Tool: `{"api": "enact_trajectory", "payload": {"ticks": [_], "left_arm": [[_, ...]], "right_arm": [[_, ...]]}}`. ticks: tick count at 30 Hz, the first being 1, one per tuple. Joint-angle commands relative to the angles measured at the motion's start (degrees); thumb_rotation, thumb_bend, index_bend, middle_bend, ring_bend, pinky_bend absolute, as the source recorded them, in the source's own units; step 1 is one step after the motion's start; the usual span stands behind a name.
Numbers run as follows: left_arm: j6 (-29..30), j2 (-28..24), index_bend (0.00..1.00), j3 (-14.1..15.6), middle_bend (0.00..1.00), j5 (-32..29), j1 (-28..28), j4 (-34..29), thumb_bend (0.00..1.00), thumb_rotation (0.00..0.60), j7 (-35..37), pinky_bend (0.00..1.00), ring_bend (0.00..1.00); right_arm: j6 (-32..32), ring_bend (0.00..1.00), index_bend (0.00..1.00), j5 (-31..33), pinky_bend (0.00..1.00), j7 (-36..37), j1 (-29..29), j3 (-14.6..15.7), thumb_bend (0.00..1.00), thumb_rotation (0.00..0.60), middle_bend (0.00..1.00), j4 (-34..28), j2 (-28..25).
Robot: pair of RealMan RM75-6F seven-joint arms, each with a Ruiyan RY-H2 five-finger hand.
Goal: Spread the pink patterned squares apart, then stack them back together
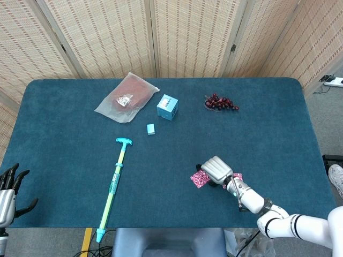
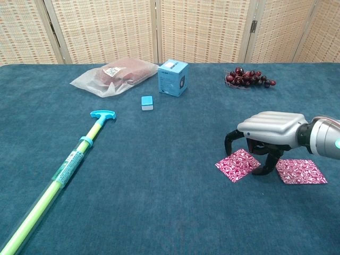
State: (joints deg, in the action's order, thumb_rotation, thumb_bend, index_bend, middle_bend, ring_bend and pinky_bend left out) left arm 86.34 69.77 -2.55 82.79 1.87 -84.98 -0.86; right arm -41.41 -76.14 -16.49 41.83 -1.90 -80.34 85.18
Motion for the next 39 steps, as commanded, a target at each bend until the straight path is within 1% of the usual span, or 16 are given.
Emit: {"api": "enact_trajectory", "payload": {"ticks": [1, 18, 28, 35, 39], "left_arm": [[-0.08, 0.04, 0.19, 0.02, 0.05, 0.04, 0.04, 0.02, 0.26, 0.600, 0.05, 0.13, 0.05], [-0.18, 0.12, 0.19, -0.10, 0.05, -0.03, -0.04, 0.43, 0.26, 0.600, 0.57, 0.13, 0.05], [-0.40, 0.20, 0.19, -0.21, 0.05, 0.09, 0.19, 0.41, 0.26, 0.600, 0.53, 0.13, 0.05], [-0.54, 0.25, 0.19, -0.20, 0.05, 0.02, 0.23, 0.52, 0.26, 0.600, 0.53, 0.13, 0.05], [-0.48, 0.11, 0.19, -0.27, 0.05, -0.05, 0.19, 0.52, 0.26, 0.600, 0.62, 0.13, 0.05]], "right_arm": [[-0.42, 1.00, 0.31, -0.19, 1.00, -0.07, -0.02, 0.17, 0.25, 0.600, 0.98, 0.24, 0.23], [-1.45, 1.00, 0.30, 0.12, 1.00, -0.51, 0.12, 0.87, 0.26, 0.600, 0.99, 1.52, 1.42], [-2.55, 1.00, 0.37, -0.06, 1.00, -0.19, -0.22, 1.03, 0.30, 0.600, 1.00, 2.00, 1.70], [-3.04, 1.00, 0.38, -0.07, 1.00, 0.22, -0.33, 0.94, 0.31, 0.600, 1.00, 1.97, 1.69], [-4.72, 1.00, 0.38, -0.32, 1.00, 0.56, -0.86, 0.51, 0.31, 0.600, 1.00, 0.50, 0.62]]}}
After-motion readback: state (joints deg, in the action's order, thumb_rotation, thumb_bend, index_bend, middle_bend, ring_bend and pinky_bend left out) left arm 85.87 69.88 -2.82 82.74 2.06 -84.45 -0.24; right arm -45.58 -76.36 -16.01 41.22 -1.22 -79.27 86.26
